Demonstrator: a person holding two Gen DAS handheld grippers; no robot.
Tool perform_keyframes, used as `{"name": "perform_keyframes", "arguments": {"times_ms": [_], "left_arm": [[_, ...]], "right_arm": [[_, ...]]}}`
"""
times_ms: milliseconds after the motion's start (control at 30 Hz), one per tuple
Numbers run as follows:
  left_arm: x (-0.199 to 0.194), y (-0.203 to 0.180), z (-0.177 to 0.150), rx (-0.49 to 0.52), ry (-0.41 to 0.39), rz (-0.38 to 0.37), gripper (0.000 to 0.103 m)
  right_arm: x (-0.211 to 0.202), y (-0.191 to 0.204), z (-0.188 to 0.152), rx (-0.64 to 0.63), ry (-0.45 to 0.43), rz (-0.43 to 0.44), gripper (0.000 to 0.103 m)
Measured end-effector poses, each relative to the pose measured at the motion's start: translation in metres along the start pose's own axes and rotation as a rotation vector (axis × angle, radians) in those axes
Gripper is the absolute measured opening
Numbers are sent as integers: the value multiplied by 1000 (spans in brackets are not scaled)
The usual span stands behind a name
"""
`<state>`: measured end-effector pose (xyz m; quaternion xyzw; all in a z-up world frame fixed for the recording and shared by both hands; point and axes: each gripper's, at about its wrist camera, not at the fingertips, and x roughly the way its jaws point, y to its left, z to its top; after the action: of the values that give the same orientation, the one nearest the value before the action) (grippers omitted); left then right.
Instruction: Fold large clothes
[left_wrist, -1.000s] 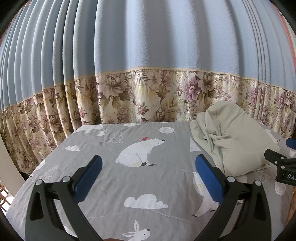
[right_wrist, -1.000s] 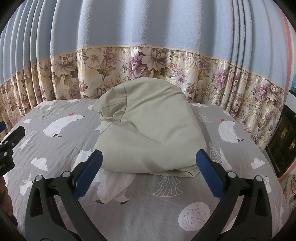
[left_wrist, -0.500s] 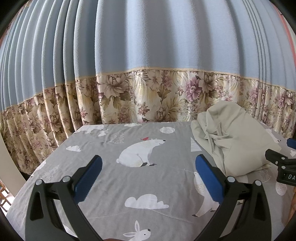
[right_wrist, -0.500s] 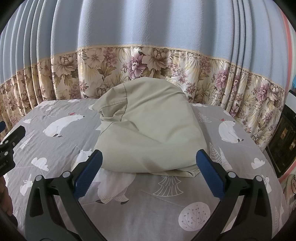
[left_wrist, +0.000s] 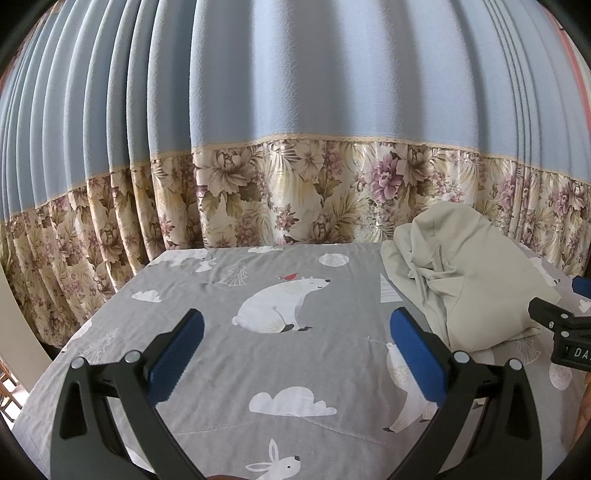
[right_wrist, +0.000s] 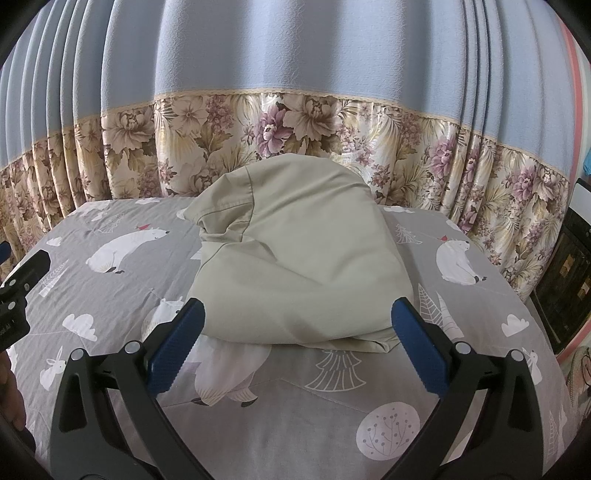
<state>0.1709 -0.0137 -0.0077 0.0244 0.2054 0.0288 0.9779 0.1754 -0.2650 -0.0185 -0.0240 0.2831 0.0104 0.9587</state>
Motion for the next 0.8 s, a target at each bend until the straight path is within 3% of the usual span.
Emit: {"name": "perform_keyframes", "arguments": {"times_ms": [800], "left_arm": [[-1,1,1,3,-16,-5,101]], "right_arm": [[0,0,0,-1,1,0,100]]}}
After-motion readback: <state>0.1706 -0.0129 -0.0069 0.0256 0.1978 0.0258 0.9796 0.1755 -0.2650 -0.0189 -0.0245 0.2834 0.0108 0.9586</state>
